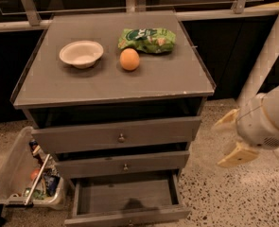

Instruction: Close bottom drawer

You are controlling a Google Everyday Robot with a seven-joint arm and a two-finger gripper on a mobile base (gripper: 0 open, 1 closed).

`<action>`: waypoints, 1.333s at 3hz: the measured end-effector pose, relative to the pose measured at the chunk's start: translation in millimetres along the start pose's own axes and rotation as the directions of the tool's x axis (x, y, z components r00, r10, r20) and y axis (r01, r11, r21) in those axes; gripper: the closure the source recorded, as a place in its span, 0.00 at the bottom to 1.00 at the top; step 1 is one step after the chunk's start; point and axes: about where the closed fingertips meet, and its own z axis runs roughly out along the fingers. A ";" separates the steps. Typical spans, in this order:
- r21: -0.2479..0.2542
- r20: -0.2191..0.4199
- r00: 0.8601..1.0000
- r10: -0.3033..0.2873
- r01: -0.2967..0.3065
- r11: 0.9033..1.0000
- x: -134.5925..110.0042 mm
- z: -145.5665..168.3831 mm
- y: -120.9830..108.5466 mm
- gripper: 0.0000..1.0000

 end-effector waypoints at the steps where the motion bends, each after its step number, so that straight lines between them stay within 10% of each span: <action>1: -0.052 -0.020 1.000 0.014 -0.015 0.999 17.7 70.7 10.9 0.64; 3: -0.051 -0.025 1.000 0.017 -0.018 0.999 20.7 75.4 12.5 1.00; 4: -0.073 -0.033 0.998 0.058 -0.060 0.996 27.8 97.3 15.2 1.00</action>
Offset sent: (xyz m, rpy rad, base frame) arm 0.0028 0.0089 -0.0657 -0.0059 0.0505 0.0040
